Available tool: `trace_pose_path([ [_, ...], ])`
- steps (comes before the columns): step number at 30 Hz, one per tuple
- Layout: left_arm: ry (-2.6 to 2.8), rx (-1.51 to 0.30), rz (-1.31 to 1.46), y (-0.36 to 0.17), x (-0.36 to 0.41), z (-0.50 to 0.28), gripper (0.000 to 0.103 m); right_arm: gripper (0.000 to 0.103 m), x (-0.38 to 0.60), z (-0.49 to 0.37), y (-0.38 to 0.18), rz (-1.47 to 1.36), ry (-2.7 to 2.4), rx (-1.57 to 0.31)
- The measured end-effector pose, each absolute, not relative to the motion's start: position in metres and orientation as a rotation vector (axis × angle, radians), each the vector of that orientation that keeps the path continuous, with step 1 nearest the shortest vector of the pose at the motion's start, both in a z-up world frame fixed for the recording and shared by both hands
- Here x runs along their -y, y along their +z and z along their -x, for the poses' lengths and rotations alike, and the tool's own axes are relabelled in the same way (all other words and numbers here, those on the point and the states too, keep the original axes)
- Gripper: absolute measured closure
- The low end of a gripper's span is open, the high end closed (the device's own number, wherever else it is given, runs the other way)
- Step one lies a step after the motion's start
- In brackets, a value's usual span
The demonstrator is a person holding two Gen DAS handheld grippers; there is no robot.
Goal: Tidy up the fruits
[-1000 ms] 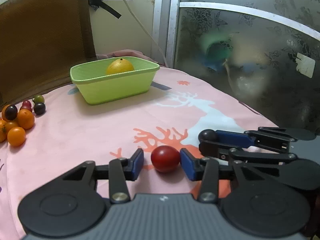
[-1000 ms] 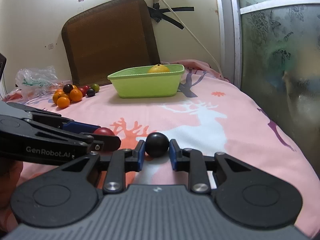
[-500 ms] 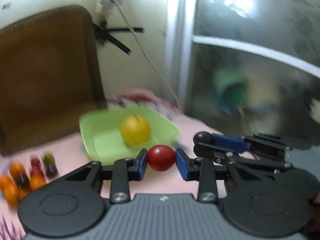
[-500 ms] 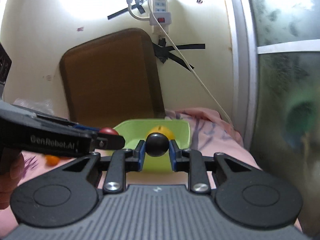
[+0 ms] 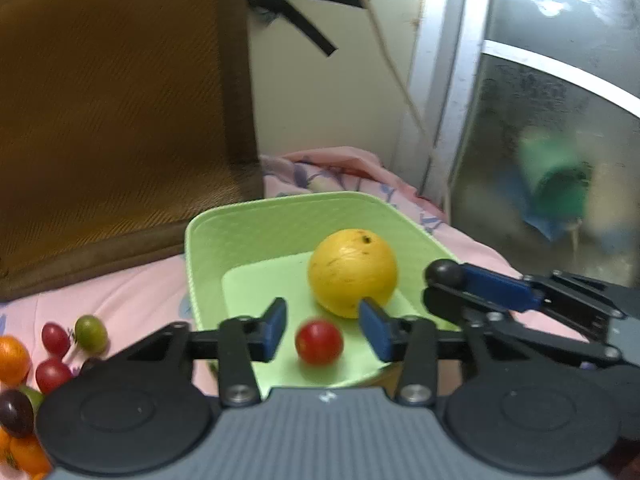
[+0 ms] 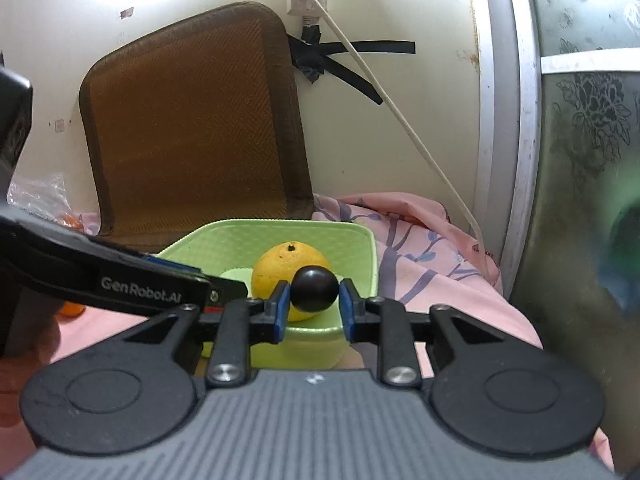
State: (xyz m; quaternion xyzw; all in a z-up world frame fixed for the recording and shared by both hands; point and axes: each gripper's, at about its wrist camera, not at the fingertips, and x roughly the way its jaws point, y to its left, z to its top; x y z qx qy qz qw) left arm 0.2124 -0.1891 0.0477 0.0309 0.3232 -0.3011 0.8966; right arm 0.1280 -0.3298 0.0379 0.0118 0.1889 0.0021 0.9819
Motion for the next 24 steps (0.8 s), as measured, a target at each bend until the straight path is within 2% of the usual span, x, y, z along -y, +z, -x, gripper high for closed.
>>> trace_pose_path([
  [3,-0.6,-0.649,-0.074,0.046,0.189,-0.211,0.053,0.07,0.326,-0.126,0.037,-0.006,0.0,-0.369],
  [5,-0.575,-0.638,-0.072,0.048,0.186,-0.204,0.053,0.056,0.326,-0.125,0.037,-0.006,-0.006,-0.351],
  [7,-0.563,-0.629,-0.042,0.052,0.175,-0.196,0.053,0.048,0.328,-0.122,0.038,-0.021,-0.01,-0.336],
  [11,-0.55,-0.575,0.023,0.067,0.143,-0.169,0.051,0.048,0.33,-0.118,0.04,-0.074,-0.027,-0.344],
  [16,-0.469,-0.513,-0.038,0.073,0.1,-0.127,0.051,0.048,0.303,-0.095,0.042,-0.08,0.004,-0.371],
  [24,-0.306,-0.599,-0.126,0.042,0.044,-0.089,0.051,0.048,0.238,-0.063,0.024,-0.187,0.141,-0.523],
])
